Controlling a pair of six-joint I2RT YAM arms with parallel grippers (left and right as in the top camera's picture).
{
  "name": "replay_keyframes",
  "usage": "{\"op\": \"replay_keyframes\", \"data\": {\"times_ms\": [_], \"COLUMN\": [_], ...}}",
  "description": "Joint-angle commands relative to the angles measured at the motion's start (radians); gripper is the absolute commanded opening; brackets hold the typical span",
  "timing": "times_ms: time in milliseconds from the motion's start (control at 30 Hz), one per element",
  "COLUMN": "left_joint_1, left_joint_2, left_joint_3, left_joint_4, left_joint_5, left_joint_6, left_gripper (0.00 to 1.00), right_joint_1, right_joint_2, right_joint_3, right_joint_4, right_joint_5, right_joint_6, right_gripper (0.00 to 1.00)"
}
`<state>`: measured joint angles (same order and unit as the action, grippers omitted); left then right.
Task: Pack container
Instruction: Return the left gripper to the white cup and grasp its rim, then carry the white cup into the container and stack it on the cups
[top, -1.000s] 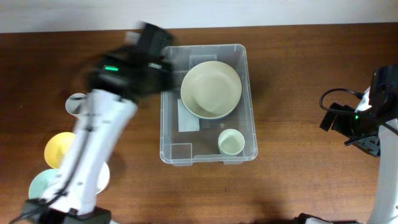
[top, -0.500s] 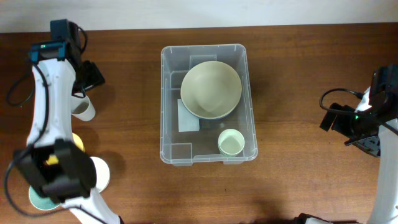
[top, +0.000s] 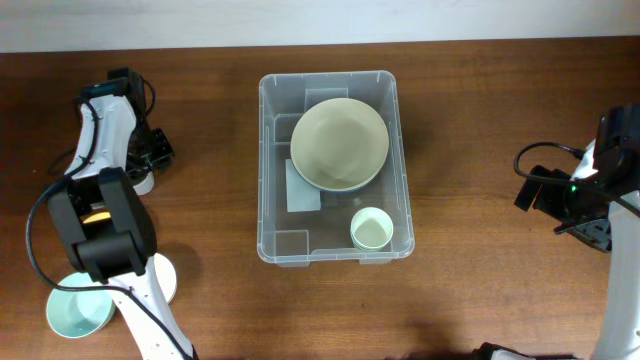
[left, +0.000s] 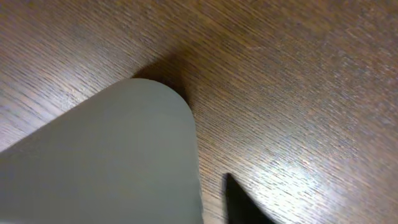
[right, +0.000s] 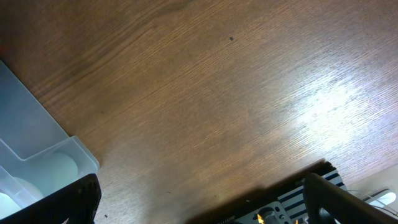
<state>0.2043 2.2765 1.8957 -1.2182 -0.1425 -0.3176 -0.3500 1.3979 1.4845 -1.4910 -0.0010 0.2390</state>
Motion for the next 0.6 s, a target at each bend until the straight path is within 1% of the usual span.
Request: {"op": "replay_keyframes", "data": {"times_ms": [0, 33, 67, 200, 233, 333, 433, 567], "left_joint_1": [-0.001, -0.001, -0.002, -0.022, -0.047, -0.098, -0.173, -0.333], "left_joint_2": [-0.02, -0.027, -0.04, -0.105, -0.164, -0.263, -0.377, -0.495], "left_joint_3": [0.026, 0.039, 0.057, 0.112, 0.136, 0.151, 0.151, 0.151], "left_joint_4": [-0.022, -0.034, -0.051, -0.097, -0.111, -0.118, -0.115, -0.102], "left_joint_5": [0.008, 0.008, 0.008, 0.008, 0.008, 0.038, 0.08, 0.092], "left_joint_6": [0.002, 0.002, 0.002, 0.002, 0.001, 0.001, 0.001, -0.003], "left_gripper": [0.1, 0.02, 0.01, 0.0, 0.0, 0.01, 0.01, 0.01], "right_joint_1": [-0.004, -0.004, -0.004, -0.004, -0.004, -0.004, -0.004, -0.004], "right_joint_2": [-0.002, -0.002, -0.002, -0.002, -0.002, -0.002, -0.002, -0.002], "right_joint_3": [-0.003, -0.003, -0.003, -0.003, -0.003, -0.003, -0.003, -0.003], "right_joint_4": [0.0, 0.0, 0.0, 0.0, 0.002, 0.003, 0.004, 0.004], "right_joint_5": [0.009, 0.009, 0.009, 0.009, 0.009, 0.009, 0.009, 0.009], "right_joint_6": [0.005, 0.005, 0.005, 0.005, 0.005, 0.005, 0.005, 0.005], "right_gripper": [1.0, 1.0, 1.0, 1.0, 1.0, 1.0, 1.0, 1.0]}}
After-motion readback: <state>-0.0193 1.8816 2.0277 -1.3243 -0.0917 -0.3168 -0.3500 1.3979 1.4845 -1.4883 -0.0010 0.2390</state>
